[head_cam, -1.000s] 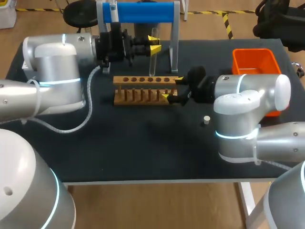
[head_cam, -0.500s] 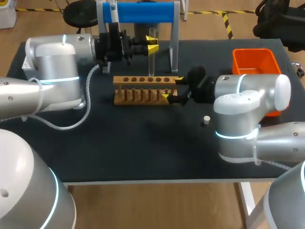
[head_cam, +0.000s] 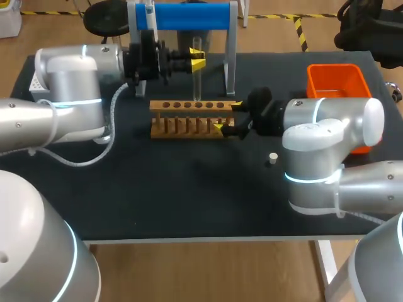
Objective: Invert the test tube, pick up the pipette, mount the tip to pipette, aspirate from beaker and dispense into the tube, eject the tip, return the pipette, and cap with the stopper.
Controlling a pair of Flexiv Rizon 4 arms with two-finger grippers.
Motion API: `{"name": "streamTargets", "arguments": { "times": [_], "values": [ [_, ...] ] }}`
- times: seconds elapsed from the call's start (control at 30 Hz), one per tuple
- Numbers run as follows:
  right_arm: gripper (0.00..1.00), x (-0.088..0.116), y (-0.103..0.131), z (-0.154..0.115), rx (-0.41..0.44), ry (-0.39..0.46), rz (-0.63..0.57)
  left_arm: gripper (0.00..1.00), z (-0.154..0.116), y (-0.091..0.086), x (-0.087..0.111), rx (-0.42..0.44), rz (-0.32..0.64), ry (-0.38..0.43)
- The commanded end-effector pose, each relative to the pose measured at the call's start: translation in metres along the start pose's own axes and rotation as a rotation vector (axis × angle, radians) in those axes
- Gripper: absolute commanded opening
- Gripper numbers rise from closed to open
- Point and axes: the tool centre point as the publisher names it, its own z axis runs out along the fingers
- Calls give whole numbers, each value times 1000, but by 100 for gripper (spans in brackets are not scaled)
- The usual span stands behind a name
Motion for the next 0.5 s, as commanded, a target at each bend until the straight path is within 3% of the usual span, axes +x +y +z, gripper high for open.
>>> {"name": "streamTargets", "arguments": {
  "times": [0.03,0.5],
  "values": [
    [100,0,-1,0,-2,-1,-1,0,4,9,-3,5,0,0],
    [100,0,-1,0,-2,-1,-1,0,4,21,-9,1,-16,-6]
  ]
}}
